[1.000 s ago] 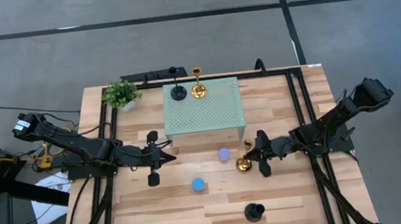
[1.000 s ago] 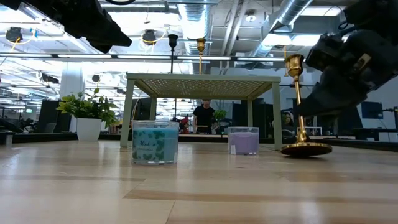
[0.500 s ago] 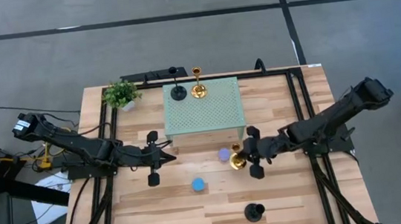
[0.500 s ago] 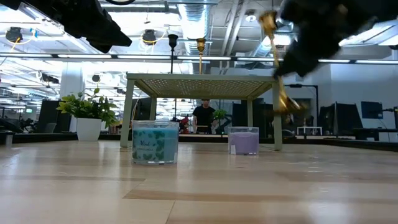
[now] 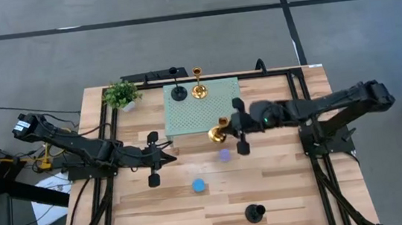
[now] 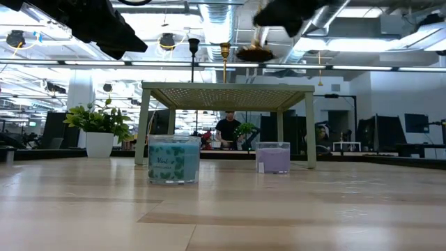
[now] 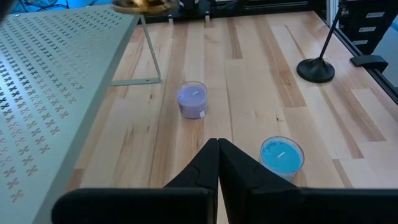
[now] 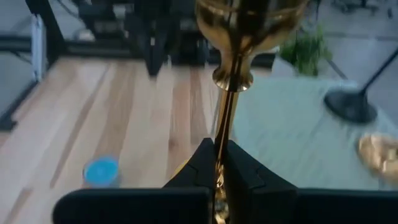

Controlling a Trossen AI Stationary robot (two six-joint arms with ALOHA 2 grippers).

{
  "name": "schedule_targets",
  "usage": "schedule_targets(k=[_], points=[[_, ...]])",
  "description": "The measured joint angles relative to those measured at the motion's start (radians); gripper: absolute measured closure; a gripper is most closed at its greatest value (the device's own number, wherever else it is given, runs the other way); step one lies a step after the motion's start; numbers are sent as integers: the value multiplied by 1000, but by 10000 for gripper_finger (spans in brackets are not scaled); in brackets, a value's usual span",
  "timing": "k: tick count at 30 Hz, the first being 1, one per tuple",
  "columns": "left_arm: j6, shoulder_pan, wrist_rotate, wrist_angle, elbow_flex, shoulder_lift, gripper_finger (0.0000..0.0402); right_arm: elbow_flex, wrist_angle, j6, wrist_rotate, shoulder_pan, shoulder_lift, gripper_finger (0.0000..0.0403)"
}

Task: Pick & Place candle stick holders
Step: Put the gold candle holder on the shelf aligned with the other gold candle holder

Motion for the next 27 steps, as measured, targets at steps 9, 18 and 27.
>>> schedule_targets(k=[9,18,27], points=[[0,0,0,0,0,0,394,130,22,-50,-148,-141,189,403],[0,0,0,-1,1,0,394,242,22,-94,-152,-213,276,403],[0,0,0,0,1,0,394,248,-18,-54,-167,-288,273,403]])
